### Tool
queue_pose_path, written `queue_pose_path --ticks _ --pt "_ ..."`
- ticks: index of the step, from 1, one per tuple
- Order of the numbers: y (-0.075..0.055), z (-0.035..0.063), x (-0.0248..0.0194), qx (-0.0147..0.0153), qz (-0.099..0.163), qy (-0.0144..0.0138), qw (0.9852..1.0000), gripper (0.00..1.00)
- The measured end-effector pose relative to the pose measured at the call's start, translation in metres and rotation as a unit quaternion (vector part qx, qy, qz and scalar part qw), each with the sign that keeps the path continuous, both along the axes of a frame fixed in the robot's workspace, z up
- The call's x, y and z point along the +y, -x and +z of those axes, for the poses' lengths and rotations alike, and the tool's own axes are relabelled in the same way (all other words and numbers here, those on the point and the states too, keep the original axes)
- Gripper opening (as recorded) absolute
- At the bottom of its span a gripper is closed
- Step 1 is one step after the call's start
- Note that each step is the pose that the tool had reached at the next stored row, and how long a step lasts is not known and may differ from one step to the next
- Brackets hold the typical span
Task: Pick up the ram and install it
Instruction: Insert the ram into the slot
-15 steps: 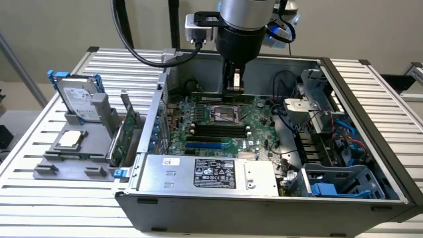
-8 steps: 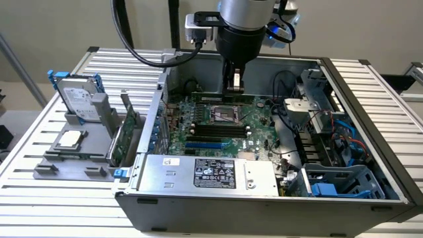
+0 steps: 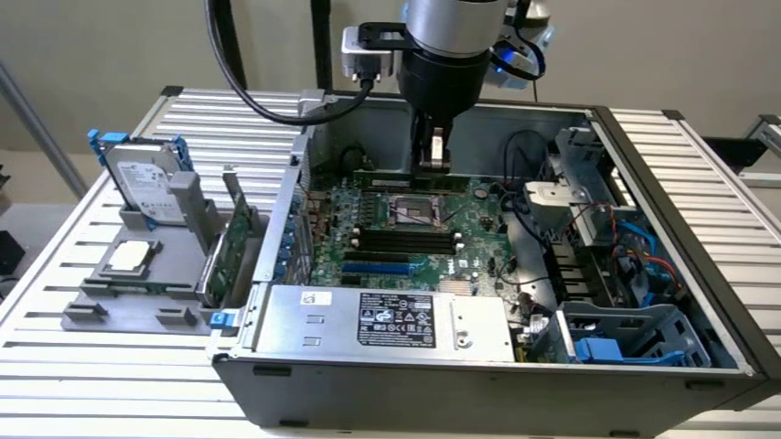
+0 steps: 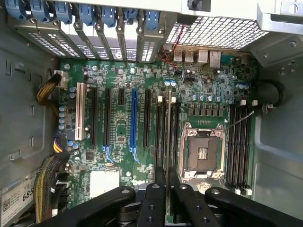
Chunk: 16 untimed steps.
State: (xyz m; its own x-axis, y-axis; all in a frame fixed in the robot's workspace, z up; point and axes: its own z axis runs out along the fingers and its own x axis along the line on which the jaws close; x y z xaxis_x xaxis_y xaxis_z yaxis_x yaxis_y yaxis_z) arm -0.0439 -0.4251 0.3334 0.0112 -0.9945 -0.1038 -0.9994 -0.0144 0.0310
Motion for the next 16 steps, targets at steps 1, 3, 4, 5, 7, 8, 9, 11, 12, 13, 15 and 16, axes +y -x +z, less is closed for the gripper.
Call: queue_pose_path --ticks 1,3,4,5,7,8,9,11,12,13,15,16 --pt "0.0 -0.0018 0.0 0.0001 0.0 0.0 1.0 0.0" --pt "0.0 -0.0053 0.0018 0.0001 0.0 0.0001 1.0 0.0" --pt "0.0 -0.0072 0.004 0.0001 0.0 0.0 1.0 0.0" --pt "0.0 -0.0091 0.0068 0.0001 -0.001 0.0 1.0 0.0" --pt "0.0 -0.0127 0.0121 0.0001 -0.001 0.0 1.0 0.0" --pt "0.0 -0.0145 0.0142 0.0001 -0.001 0.0001 1.0 0.0" --pt "0.0 -0.0163 0.0161 0.0001 -0.001 0.0003 1.0 0.0" --pt "0.0 -0.02 0.0195 0.0001 -0.002 0.0009 1.0 0.0" --pt "0.0 -0.0218 0.0205 0.0001 -0.002 0.0011 1.0 0.0" --pt "0.0 -0.0236 0.0211 0.0 -0.002 0.0013 1.0 0.0" --pt "0.0 -0.0267 0.0219 0.0001 -0.002 0.003 1.0 0.0" --pt "-0.001 -0.0283 0.0221 0.0001 -0.002 0.0041 1.0 0.0"
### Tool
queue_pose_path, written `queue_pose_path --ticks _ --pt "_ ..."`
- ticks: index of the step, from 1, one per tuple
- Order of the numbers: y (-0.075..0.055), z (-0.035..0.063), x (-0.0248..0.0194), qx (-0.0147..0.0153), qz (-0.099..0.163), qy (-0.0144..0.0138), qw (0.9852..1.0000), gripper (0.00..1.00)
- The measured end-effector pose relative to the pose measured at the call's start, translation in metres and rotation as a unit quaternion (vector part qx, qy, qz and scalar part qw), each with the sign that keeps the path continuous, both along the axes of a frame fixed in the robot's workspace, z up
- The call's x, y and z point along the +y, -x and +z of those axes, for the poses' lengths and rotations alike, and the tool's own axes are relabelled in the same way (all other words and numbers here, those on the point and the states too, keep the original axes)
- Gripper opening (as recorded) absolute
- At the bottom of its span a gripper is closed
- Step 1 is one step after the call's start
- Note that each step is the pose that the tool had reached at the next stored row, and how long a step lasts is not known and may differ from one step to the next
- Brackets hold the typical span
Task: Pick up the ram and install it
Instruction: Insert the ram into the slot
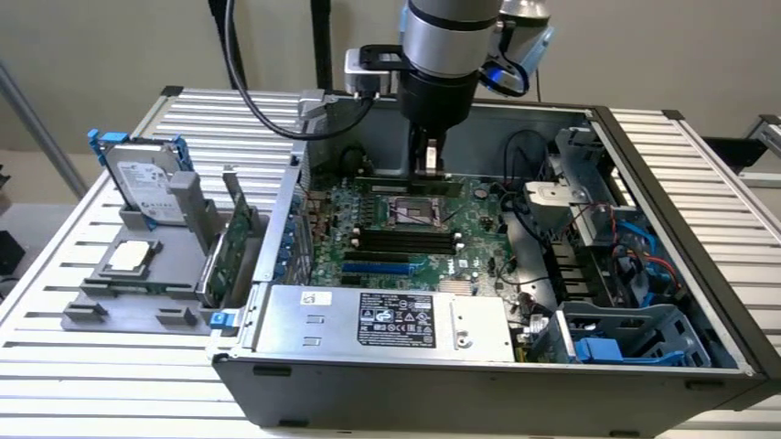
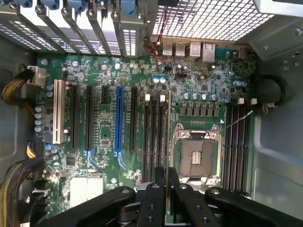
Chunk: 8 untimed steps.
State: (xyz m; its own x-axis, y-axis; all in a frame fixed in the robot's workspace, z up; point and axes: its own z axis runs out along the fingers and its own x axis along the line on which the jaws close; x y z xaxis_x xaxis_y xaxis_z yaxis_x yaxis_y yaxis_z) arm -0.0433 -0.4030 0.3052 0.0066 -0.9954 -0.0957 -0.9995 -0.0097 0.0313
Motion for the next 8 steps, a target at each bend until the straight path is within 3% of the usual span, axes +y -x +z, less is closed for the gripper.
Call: queue_pose_path --ticks 8 --pt "-0.003 -0.0113 0.0001 0.0003 0.0 0.0058 1.0 0.0"
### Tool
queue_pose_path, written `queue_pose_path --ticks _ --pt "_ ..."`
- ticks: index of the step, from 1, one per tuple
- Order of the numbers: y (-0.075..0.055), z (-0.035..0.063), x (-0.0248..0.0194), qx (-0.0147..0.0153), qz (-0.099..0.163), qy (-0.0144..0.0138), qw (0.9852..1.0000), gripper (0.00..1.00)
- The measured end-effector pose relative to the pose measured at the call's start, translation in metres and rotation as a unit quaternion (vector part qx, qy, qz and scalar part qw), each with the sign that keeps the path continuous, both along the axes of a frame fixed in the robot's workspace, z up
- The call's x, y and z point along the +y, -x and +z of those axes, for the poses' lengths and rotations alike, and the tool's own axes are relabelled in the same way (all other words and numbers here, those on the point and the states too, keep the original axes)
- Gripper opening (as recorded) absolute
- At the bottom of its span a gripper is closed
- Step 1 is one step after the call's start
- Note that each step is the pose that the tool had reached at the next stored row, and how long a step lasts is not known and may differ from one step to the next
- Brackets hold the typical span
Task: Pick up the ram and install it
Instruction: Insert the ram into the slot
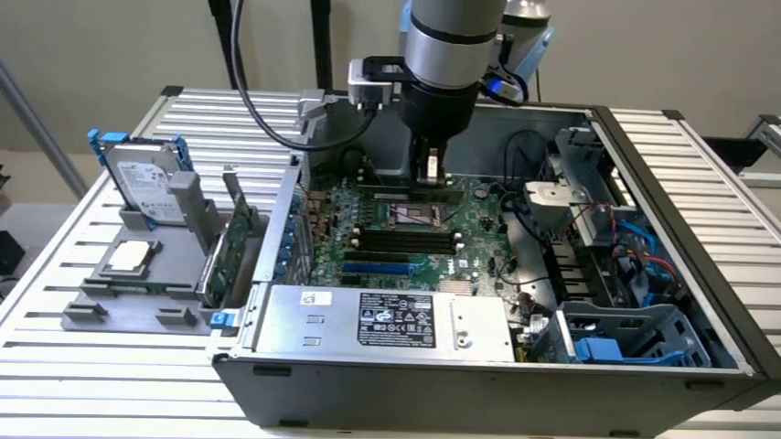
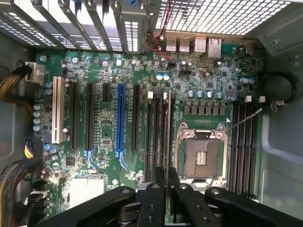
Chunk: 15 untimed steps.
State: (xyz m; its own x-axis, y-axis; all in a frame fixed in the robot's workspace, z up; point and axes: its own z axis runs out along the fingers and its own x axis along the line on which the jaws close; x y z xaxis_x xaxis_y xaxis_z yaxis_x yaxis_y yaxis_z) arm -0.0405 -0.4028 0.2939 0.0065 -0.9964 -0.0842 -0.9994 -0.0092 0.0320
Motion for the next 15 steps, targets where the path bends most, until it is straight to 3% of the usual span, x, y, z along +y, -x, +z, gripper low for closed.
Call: queue_pose_path --ticks 3,12,15 --pt "0.0 -0.0051 0.0 0.0 0.0 0.0017 1.0 0.0" --pt "0.0 -0.0162 0.0 0.0 0.0 0.0157 0.9999 0.0" --pt "0.0 -0.0206 0.0 -0.0001 -0.001 0.019 0.9998 0.0"
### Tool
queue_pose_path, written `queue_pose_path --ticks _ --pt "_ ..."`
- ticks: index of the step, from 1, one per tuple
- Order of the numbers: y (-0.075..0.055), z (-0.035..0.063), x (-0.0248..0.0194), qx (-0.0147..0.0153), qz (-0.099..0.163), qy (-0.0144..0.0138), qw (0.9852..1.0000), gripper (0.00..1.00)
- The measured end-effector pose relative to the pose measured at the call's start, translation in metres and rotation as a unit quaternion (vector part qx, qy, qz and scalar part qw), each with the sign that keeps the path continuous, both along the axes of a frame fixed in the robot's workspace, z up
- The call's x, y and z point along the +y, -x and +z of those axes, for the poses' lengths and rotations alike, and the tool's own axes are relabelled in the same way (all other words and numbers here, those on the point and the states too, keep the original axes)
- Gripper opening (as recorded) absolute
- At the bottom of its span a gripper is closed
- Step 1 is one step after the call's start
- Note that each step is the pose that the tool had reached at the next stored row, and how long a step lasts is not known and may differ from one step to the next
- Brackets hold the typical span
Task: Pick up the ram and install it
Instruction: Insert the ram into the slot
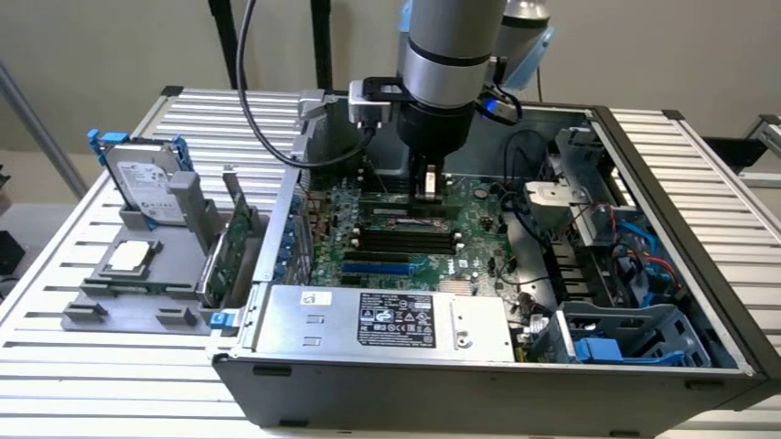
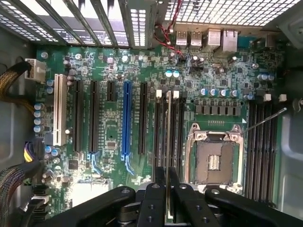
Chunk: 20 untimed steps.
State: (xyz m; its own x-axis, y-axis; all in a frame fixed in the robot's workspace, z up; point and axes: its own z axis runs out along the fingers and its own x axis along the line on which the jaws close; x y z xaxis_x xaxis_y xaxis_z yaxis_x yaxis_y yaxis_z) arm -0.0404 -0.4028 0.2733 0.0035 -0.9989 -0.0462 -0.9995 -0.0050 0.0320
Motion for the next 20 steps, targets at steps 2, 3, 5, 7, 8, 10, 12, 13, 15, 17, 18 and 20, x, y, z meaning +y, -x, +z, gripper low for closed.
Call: queue_pose_path --ticks 2,3,5,7,8,10,12,13,15,17,18,20 --pt "0.0 -0.0034 0.0 -0.0001 -0.001 0.0011 1.0 0.0" --pt "0.0 -0.0053 0.0 -0.0002 -0.001 0.0014 1.0 0.0" --pt "0.0 -0.009 0.0 -0.0002 -0.002 0.0017 1.0 0.0" --pt "0.0 -0.0125 0.0 -0.0002 -0.002 0.0023 1.0 0.0" --pt "0.0 -0.0145 0.0 -0.0002 -0.002 0.0027 1.0 0.0" --pt "0.0 -0.0181 0.0 -0.0002 -0.002 0.0037 1.0 0.0" --pt "0.0 -0.0217 0.0 -0.0002 -0.002 0.0052 1.0 0.0" --pt "0.0 -0.0234 0.0 -0.0002 -0.002 0.0061 1.0 0.0" --pt "0.0 -0.0268 0.0 -0.0002 -0.002 0.0081 1.0 0.0" --pt "-0.001 -0.03 0.0 -0.0002 -0.002 0.0099 0.9999 0.0" --pt "-0.001 -0.0315 0.0001 -0.0002 -0.002 0.0105 0.9999 0.0" --pt "-0.003 -0.034 0.0005 -0.0002 -0.003 0.013 0.9999 0.0"
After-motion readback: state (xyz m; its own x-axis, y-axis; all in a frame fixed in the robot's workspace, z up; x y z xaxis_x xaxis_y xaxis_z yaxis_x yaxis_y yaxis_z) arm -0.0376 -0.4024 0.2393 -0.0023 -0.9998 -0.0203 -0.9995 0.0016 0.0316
